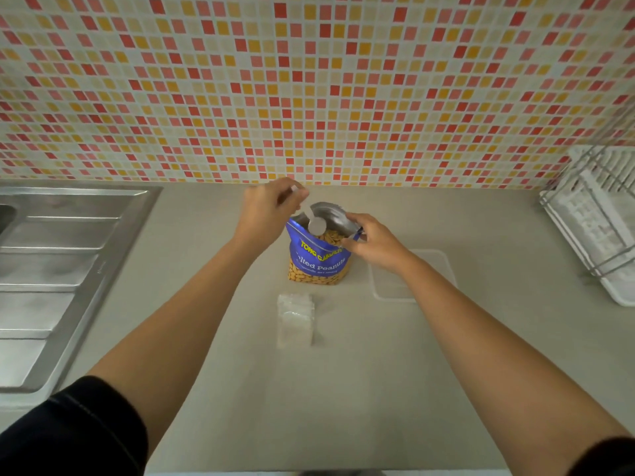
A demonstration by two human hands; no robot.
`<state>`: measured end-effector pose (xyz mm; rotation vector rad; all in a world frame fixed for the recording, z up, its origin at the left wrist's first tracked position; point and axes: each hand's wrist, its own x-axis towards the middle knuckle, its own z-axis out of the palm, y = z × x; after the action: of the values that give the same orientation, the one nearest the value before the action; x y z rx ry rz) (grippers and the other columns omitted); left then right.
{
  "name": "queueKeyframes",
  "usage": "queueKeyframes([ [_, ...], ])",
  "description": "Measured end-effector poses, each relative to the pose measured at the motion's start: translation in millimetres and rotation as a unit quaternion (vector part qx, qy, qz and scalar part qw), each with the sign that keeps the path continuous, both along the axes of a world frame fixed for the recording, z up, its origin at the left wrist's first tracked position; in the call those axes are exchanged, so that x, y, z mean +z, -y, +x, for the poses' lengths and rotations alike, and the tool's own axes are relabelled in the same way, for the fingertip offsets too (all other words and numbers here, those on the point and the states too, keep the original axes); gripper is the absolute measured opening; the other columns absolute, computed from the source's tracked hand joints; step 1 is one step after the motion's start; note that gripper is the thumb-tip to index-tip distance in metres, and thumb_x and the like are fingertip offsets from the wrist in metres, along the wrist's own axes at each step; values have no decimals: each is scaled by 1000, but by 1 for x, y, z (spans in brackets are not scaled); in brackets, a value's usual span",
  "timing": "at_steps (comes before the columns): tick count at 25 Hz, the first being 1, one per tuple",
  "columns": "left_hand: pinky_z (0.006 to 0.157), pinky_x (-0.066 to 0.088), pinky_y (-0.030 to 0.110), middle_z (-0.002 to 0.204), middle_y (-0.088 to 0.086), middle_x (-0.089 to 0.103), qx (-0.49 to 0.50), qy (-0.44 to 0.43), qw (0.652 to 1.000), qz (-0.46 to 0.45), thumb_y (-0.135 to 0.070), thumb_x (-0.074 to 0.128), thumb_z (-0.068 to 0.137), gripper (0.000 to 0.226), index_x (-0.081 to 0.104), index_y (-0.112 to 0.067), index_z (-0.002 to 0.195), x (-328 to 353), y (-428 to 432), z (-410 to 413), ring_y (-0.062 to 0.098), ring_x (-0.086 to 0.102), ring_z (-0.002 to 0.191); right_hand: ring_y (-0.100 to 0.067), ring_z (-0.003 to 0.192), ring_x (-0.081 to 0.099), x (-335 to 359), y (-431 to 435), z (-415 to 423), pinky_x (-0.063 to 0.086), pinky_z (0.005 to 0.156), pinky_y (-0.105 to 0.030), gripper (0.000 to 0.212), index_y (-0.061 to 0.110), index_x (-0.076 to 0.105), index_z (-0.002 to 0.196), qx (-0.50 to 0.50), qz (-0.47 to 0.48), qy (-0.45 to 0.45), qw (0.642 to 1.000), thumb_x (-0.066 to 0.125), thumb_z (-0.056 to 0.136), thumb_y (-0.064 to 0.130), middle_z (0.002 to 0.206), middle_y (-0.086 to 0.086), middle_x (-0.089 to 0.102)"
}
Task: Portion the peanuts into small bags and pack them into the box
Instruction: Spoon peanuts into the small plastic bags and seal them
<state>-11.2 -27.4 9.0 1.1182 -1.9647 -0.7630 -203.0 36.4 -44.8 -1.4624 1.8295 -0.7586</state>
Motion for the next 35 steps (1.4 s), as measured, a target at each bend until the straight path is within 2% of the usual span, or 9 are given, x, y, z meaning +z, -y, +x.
queueKeyframes([
  [4,57,40,5,74,15,72,18,82,995,46,-19,55,90,22,68,-2,84,-9,14,-18,18,58,60,-19,127,44,0,0,-1,38,105,-29,62,13,34,141,5,7,10,1000,62,86,17,141,-4,40],
  [8,73,43,29,91,17,66,123,119,978,119,-28,57,89,31,64,0,101,-19,29,-16,30,61,88,-19,129,41,5,0,1,34,102,-24,60,12,34,141,24,21,-30,999,60,88,19,142,-5,38],
  [11,89,44,33,124,12,51,115,103,983,98,-42,59,86,60,43,-7,133,-14,19,-8,25,54,105,-21,129,38,11,-11,13,25,103,-19,46,8,41,135,-14,-117,-124,985,52,92,20,138,-8,42],
  [15,67,40,14,100,-2,50,129,-45,990,-26,-24,53,91,24,57,-9,110,-42,-34,15,2,51,75,-17,108,48,-15,-60,44,27,97,-10,28,7,56,117,-75,-296,-107,946,47,92,17,115,-8,58],
  [19,66,39,6,85,3,56,1,67,997,-29,-9,61,83,8,67,-6,89,-115,-72,40,2,50,66,-30,102,56,-83,-92,65,37,93,-25,38,1,58,112,-29,-176,-134,975,39,89,26,107,-18,62],
  [21,70,44,19,86,13,59,-43,141,989,-26,-6,65,80,11,69,-6,90,-142,-73,48,12,53,71,-39,109,58,-116,-98,69,44,95,-37,52,-5,55,118,-2,-84,-187,979,33,87,31,117,-25,60],
  [23,74,47,29,92,18,58,-68,202,977,-22,-4,68,76,20,68,-6,96,-153,-71,51,26,57,78,-38,129,44,-136,-103,74,35,107,-46,65,-5,44,131,16,-15,-227,974,23,86,37,138,-25,46],
  [26,68,50,37,94,18,60,-99,250,961,-65,-2,71,70,19,69,-7,88,-155,-69,48,32,57,72,-25,145,15,-148,-111,75,3,114,-38,75,5,21,145,16,20,-271,962,9,83,45,155,-11,19],
  [35,78,31,31,101,-4,66,-103,276,955,-32,-30,56,68,15,64,-20,75,-114,-64,42,21,51,97,-12,146,-4,-139,-110,71,-3,116,-32,62,14,6,148,35,80,-230,969,7,94,43,159,0,0],
])
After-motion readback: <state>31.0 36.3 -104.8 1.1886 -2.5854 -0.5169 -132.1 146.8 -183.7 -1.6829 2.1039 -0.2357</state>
